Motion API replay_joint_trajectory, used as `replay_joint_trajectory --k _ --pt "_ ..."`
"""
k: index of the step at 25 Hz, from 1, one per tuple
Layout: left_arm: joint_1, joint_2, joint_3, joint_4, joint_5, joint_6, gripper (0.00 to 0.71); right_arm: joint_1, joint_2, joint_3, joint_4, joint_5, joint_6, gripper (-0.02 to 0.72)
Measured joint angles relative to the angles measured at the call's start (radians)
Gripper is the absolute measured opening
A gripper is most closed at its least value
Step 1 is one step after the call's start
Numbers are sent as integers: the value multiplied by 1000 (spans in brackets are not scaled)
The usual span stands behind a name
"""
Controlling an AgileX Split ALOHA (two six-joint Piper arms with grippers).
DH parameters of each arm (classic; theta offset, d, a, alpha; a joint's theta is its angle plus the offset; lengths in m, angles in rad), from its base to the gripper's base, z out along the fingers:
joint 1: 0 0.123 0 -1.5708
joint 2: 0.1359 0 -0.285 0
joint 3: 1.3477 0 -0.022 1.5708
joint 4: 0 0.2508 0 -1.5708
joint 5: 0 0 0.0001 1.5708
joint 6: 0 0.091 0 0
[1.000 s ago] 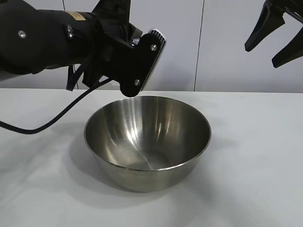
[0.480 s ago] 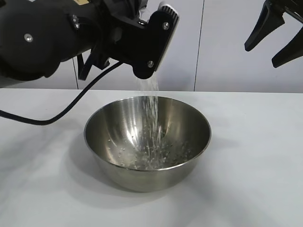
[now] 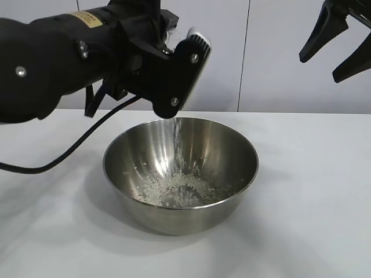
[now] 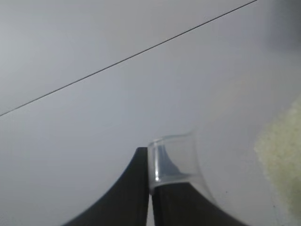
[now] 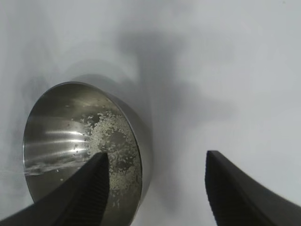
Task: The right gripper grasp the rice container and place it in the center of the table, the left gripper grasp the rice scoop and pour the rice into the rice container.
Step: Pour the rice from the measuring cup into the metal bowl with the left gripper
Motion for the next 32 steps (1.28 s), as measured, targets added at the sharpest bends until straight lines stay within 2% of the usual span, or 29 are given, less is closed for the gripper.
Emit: replay_joint_trajectory --k 8,15,20,27,32 --pt "0 0 2 15 -3 -21 3 0 0 0 0 0 0 412" --pt "0 0 2 15 -146 -15 3 0 0 0 1 0 -1 412" --pt "0 0 6 23 -160 -15 3 0 0 0 1 0 -1 412" --pt "0 0 62 129 -162 -33 3 0 0 0 1 -1 -1 412" --pt "0 0 68 141 -163 -57 3 0 0 0 1 -1 -1 412"
